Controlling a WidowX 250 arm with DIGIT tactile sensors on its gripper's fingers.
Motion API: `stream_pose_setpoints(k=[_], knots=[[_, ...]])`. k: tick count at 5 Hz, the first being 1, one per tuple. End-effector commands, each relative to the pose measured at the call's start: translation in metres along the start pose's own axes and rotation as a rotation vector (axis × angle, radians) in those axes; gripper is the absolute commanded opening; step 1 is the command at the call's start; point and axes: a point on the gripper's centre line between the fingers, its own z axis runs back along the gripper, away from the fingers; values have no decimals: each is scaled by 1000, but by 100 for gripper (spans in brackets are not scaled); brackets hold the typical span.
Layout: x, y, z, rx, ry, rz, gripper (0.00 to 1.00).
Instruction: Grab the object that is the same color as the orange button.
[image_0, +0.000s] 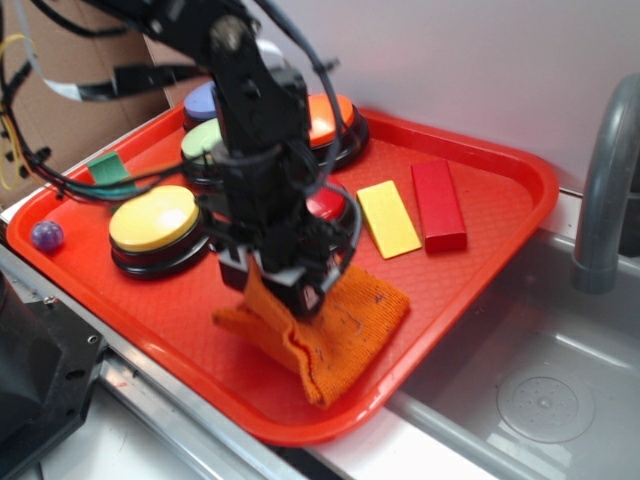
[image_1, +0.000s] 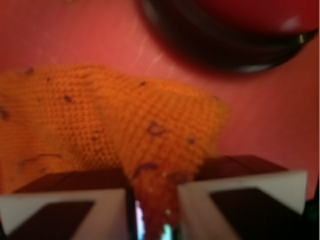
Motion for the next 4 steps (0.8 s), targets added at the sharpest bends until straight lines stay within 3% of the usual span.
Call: stream_pose_setpoints(k=[1, 4], knots=[[6, 32, 77, -14, -96, -9, 0], [1, 100, 138, -16, -213, 97, 0]])
